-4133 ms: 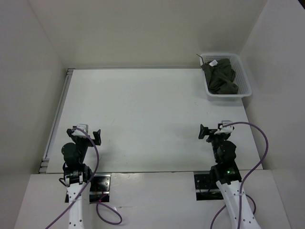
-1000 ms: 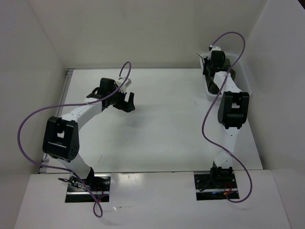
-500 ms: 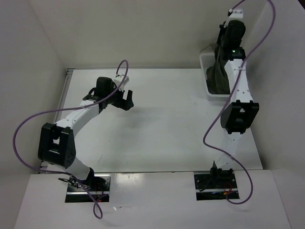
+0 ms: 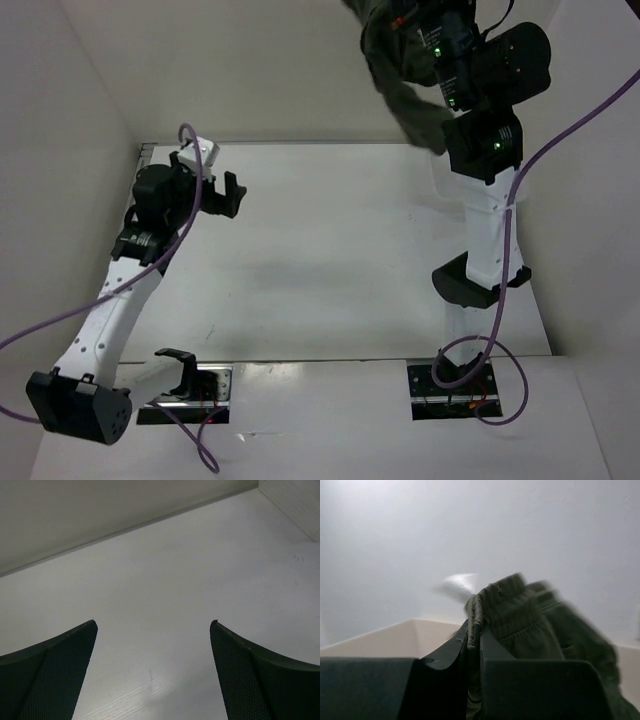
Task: Fold and stack the shorts
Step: Move the shorts to the center of the board
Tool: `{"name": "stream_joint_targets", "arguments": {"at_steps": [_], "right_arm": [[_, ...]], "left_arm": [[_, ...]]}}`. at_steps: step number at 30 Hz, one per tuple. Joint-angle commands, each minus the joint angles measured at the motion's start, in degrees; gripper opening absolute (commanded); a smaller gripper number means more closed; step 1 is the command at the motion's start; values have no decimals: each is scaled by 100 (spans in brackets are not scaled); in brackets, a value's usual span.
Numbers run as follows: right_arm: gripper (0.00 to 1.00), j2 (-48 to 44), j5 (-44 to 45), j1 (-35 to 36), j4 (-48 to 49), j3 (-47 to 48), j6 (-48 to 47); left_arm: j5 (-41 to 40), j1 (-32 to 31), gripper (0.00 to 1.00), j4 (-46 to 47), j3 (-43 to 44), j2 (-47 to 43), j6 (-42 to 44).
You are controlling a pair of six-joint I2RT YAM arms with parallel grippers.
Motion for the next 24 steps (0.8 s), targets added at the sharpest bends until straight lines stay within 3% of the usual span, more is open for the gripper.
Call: {"name": "stream_joint_targets", "arguments": {"at_steps": [1, 8, 11, 13, 14, 20, 22, 23, 24], "right_arm": [[0, 543, -224, 152, -353, -204, 1049], [0, 386, 599, 434, -783, -2022, 1780], [0, -79, 778, 434, -995, -3515, 1902], [0, -604, 436, 330, -995, -4982, 2043], [0, -817, 339, 155, -917, -5987, 2043], [0, -2416, 137, -1084, -722, -9084, 1632], [25, -2838, 4, -1498, -722, -9965, 915], [49, -2936, 4, -1499, -722, -10188, 562], [80, -3006, 56, -1499, -818, -10338, 262]], "left_arm": [[-80, 362, 100, -299, 145, -400, 21], [-213, 994, 100, -353, -153, -735, 21], [-72, 995, 100, -448, -224, -428, 21], [43, 995, 100, -572, -171, -95, 21], [43, 995, 100, -572, -171, 3, 21], [-72, 653, 100, -625, -285, 609, 21], [-72, 460, 100, -625, -285, 846, 21], [-72, 398, 100, -625, -285, 917, 21], [-72, 319, 100, -625, -285, 987, 21]]}}
